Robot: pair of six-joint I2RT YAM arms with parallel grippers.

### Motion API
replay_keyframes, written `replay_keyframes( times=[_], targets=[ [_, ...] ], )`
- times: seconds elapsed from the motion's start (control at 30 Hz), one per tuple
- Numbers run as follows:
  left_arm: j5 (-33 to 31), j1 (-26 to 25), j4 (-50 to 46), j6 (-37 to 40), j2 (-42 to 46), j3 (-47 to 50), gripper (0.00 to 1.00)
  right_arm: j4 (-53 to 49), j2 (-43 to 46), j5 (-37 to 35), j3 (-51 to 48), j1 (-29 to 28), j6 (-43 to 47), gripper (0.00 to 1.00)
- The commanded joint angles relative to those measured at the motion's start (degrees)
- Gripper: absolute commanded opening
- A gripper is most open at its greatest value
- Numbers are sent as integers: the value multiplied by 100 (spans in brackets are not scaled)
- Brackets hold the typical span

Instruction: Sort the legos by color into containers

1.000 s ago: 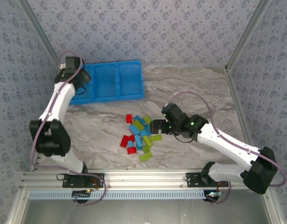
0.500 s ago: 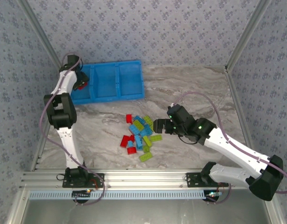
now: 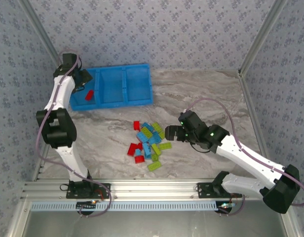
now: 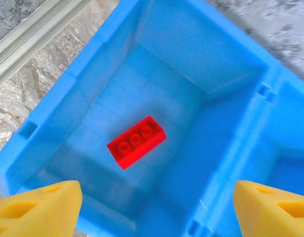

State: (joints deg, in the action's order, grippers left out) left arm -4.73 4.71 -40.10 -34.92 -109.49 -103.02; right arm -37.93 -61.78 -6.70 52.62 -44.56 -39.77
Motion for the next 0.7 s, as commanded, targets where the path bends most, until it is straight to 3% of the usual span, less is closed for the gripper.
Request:
replay_keyframes(
  times=[0.0,0.1,0.27,0.43,0.53,0.67],
  targets=[
    [721,-123,90,226,964,402,80,152,-207,-52,184,149,320,100],
    [912,-627,411,810,2002,1122,80,321,-655,-116,403,232,715,100],
    [540,-1938,392,2450,3421,2160,86,414,-1903,37,1183,245,1207,98],
    [707,-3116,154,4367,4379,3426,96,519,-3080,593,1992,99,1598,82],
    [662,-3502,86,4803,4737,3998,99,377,-3645,824,2433,-68,1711,74],
    [1035,-3598,-50,5106,5111,4368,99,379,-4110,1090,2733,-338,1748,73]
  ],
)
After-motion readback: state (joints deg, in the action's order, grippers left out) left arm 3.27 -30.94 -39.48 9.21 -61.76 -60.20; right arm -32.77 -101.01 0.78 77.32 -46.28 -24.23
